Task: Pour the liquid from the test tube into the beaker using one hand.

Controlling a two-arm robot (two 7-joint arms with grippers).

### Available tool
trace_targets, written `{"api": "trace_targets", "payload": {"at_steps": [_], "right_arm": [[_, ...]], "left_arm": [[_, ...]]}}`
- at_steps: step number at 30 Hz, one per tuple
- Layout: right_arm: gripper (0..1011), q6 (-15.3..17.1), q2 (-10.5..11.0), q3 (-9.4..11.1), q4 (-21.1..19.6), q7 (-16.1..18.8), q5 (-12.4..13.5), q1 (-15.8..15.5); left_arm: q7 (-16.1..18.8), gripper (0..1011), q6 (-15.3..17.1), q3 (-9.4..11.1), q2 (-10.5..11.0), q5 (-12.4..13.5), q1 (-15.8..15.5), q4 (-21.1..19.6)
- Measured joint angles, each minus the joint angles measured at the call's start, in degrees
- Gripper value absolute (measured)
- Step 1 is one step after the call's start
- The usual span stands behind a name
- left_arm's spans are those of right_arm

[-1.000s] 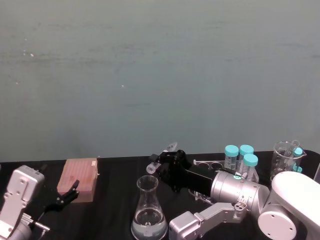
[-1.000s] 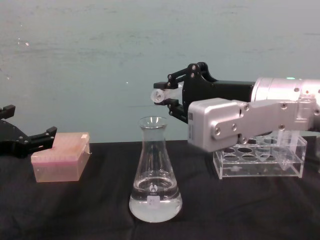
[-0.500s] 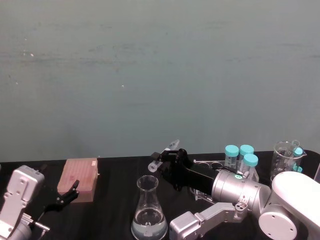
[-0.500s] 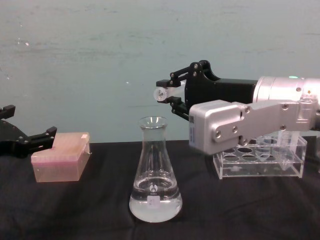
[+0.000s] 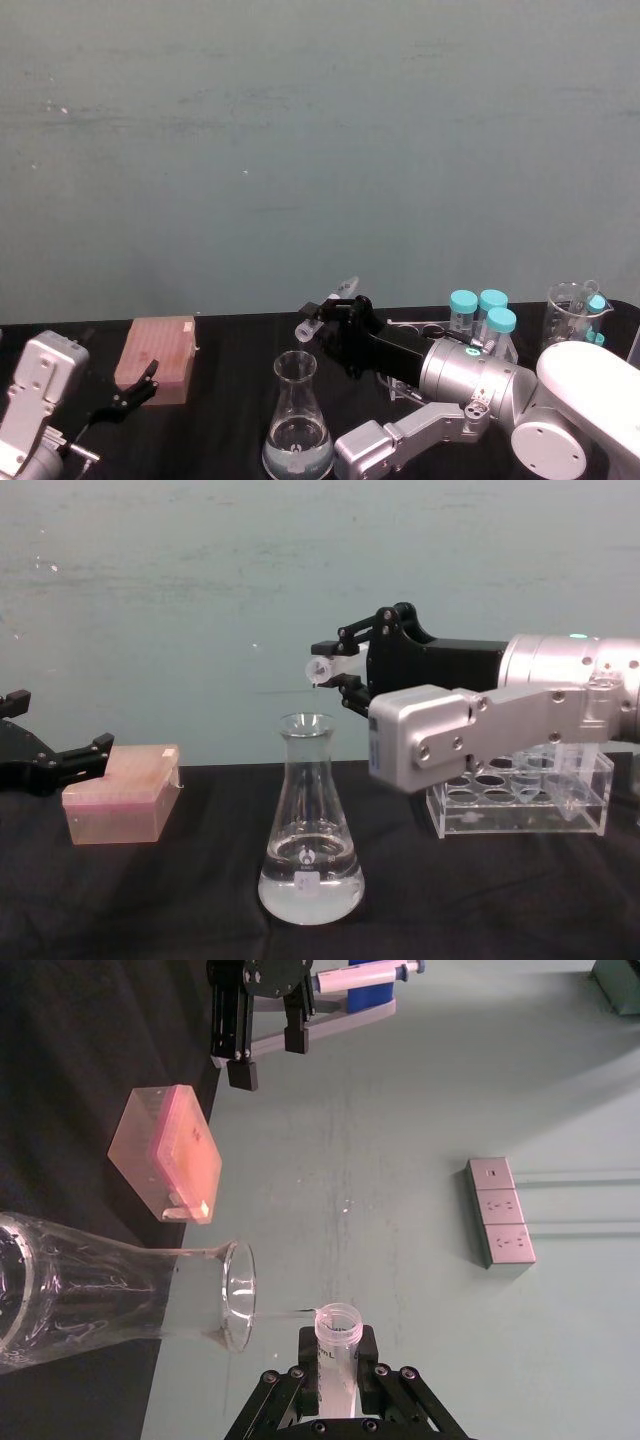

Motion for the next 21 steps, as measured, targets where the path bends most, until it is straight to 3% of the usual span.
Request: {"api": "trace_targets", "payload": {"at_steps": [21], "right_arm": [[222, -0.1, 0.2, -1.3, 0.8, -1.4, -1.7, 0.9]], "left_arm": [[0.0, 1000, 0.0, 0.0, 0.0, 0.0, 0.0, 0.0]]}}
